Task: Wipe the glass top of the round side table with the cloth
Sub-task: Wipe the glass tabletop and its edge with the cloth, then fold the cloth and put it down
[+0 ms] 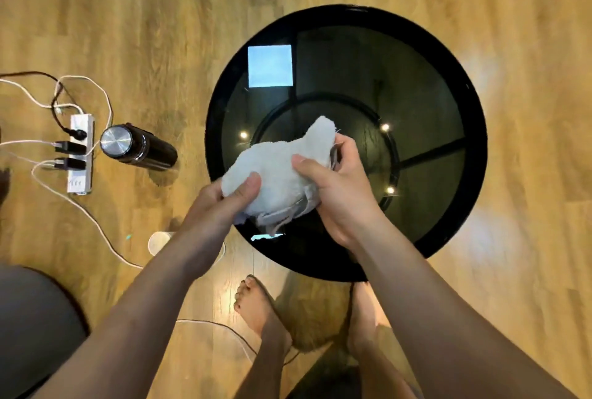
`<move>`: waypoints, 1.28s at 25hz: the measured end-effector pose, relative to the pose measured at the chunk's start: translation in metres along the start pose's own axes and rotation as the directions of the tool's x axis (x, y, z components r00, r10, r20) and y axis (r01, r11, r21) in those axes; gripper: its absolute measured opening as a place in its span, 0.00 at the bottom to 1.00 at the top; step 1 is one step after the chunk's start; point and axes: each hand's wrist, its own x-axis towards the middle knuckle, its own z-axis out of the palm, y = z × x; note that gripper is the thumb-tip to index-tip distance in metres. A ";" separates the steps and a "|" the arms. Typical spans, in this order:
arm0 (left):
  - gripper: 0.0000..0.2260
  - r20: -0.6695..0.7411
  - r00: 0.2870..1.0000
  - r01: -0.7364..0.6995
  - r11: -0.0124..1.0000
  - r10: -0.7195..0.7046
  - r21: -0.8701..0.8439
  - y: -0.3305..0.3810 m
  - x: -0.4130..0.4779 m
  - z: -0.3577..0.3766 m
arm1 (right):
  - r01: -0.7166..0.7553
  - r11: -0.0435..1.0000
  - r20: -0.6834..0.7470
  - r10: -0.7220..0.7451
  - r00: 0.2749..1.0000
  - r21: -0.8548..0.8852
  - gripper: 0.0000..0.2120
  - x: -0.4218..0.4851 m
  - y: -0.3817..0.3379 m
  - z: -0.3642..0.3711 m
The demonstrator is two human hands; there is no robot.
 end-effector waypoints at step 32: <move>0.33 0.609 0.781 -0.035 0.984 0.137 -0.177 0.085 -0.033 0.106 | -0.287 0.928 0.100 0.271 0.957 0.239 0.21 -0.045 -0.059 -0.126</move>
